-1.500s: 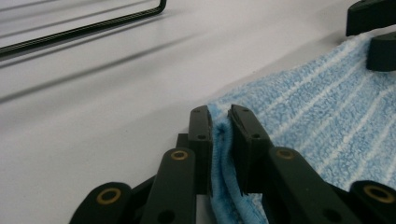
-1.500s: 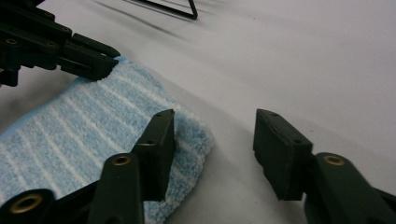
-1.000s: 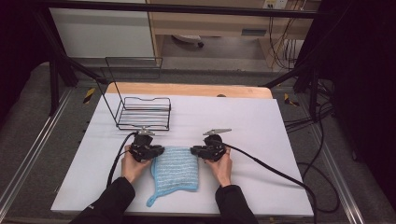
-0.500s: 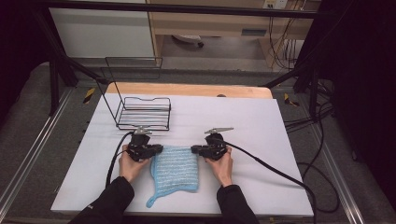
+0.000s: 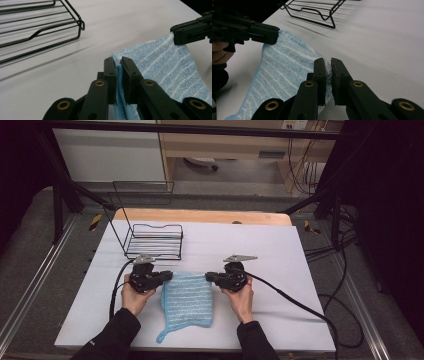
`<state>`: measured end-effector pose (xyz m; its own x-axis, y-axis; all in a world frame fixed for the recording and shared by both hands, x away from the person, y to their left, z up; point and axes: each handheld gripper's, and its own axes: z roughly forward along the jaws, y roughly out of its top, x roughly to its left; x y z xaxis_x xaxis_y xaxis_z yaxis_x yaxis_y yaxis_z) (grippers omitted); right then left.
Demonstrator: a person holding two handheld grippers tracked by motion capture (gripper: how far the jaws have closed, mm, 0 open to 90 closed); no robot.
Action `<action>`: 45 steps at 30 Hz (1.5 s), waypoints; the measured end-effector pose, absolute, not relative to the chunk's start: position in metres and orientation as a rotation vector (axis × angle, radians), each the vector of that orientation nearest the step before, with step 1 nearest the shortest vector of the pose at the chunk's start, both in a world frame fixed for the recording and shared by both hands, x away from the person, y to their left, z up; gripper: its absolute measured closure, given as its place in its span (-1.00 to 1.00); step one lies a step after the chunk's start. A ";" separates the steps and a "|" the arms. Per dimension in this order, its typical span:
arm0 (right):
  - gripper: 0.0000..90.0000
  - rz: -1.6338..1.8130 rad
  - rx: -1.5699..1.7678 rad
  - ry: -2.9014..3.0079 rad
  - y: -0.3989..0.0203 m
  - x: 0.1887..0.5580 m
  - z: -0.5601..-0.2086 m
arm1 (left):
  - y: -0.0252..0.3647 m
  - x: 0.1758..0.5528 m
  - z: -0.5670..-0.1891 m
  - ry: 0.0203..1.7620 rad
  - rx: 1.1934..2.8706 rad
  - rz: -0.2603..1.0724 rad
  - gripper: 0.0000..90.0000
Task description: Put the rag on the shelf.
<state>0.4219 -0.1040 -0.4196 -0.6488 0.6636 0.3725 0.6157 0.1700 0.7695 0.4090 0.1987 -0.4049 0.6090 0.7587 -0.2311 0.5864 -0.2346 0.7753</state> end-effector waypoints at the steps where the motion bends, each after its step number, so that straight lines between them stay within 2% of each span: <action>1: 0.86 1.521 1.286 2.359 -0.104 0.421 -0.418 | 0.199 0.408 -0.403 1.065 1.926 0.244 0.83; 28: 0.86 1.641 1.055 2.184 -0.103 0.392 -0.359 | 0.207 0.370 -0.348 0.940 1.749 0.432 0.83; 45: 0.86 1.675 0.920 2.064 -0.089 0.378 -0.328 | 0.220 0.359 -0.327 0.913 1.643 0.483 0.83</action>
<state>0.3776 -0.0889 -0.3281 -0.7384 0.6591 0.1426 0.2753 0.1015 0.9560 0.3594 0.2200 -0.3267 0.6141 0.7745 -0.1517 0.3106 -0.0604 0.9486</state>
